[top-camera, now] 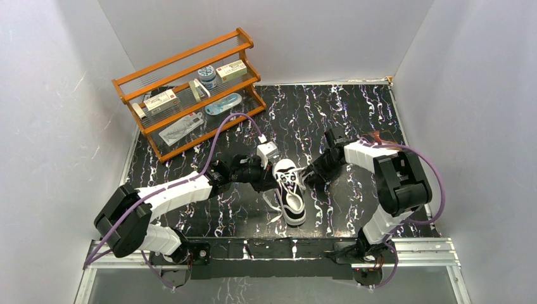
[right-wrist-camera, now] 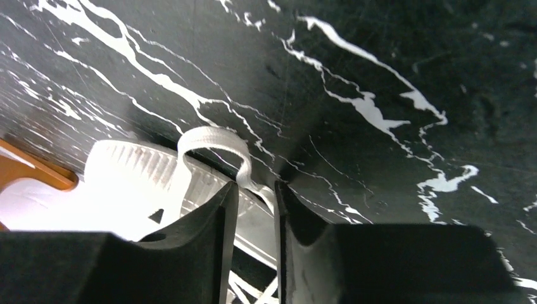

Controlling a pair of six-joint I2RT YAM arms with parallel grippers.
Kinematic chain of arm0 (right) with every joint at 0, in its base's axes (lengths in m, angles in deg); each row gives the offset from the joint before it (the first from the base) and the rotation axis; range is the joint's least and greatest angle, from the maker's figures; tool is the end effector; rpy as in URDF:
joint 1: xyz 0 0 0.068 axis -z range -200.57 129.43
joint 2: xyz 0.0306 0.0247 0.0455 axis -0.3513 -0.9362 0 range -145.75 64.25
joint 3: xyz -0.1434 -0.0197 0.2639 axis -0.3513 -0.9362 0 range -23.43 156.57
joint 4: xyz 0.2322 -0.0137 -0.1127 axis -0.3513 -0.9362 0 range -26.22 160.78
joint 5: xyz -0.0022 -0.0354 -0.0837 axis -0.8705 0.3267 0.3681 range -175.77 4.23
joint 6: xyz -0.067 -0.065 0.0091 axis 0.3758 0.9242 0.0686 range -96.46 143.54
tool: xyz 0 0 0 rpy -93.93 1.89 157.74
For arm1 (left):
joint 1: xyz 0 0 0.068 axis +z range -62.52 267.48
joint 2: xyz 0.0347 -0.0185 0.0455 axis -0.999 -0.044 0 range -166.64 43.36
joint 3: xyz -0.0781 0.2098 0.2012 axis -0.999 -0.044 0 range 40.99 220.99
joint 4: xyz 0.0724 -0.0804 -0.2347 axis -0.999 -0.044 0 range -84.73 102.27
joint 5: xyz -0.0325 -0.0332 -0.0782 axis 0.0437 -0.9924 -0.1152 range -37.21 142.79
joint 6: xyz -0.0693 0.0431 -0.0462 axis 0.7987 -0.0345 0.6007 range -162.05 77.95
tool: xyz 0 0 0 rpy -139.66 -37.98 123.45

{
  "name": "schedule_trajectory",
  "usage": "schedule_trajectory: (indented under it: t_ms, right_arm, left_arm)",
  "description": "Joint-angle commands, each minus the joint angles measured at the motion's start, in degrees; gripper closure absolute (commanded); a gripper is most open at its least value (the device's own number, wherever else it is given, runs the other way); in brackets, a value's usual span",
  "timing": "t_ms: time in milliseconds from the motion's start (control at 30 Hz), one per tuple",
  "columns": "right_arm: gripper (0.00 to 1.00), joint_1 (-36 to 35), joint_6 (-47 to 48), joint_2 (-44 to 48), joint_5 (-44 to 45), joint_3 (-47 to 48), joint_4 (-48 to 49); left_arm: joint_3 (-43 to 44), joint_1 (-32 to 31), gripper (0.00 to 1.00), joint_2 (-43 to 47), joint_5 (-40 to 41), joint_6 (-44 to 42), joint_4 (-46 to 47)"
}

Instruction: Tie the shoes

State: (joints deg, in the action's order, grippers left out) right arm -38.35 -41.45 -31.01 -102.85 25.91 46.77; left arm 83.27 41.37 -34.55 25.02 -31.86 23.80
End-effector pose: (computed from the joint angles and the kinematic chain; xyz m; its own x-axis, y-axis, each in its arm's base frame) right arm 0.2889 0.1186 0.1278 -0.7296 0.6758 0.1050 0.6467 0.6317 0.4276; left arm 0.1976 -0.2623 0.2472 -0.4436 0.2352 -0.8648 0.8677 0.3542 -0.3487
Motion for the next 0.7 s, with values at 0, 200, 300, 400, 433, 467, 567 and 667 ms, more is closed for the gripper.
schedule_trajectory:
  t_ms: [0, 200, 300, 400, 433, 467, 567, 667]
  right_arm:
    - [0.68, -0.59, -2.23, -4.27, 8.63, 2.09, -3.47]
    - [1.0, -0.7, 4.82, 0.36, 10.61, 5.4, -8.63]
    - [1.0, -0.59, 13.61, 6.62, 10.5, 9.2, -14.02]
    - [1.0, -0.59, 22.06, 12.31, 4.56, 9.72, -15.66]
    - [1.0, -0.58, 23.82, 14.49, 2.65, 9.81, -15.86]
    - [1.0, -0.59, 25.21, 15.44, 0.59, 9.76, -15.41]
    - [1.0, -0.59, 26.78, 19.17, -5.23, 9.53, -13.18]
    - [1.0, -0.59, 26.93, 19.91, -9.82, 9.46, -10.76]
  left_arm:
    - [0.88, -0.1, 1.0, 1.52, -1.5, -0.47, -0.34]
    - [0.95, -0.12, 1.0, 2.04, -2.82, -1.8, -0.01]
    - [0.77, -0.11, 1.0, 2.15, -3.6, -2.93, 1.47]
    - [0.45, -0.12, 1.0, 2.43, -3.82, -4.26, 3.53]
    - [0.18, -0.09, 1.0, 2.49, -3.99, -4.69, 4.63]
    - [-0.16, -0.08, 1.0, 2.57, -4.2, -4.94, 5.84]
    - [-1.11, -0.1, 1.0, 2.22, -4.48, -5.63, 9.51]
    - [-2.37, -0.12, 1.0, 1.78, -3.97, -6.31, 12.7]
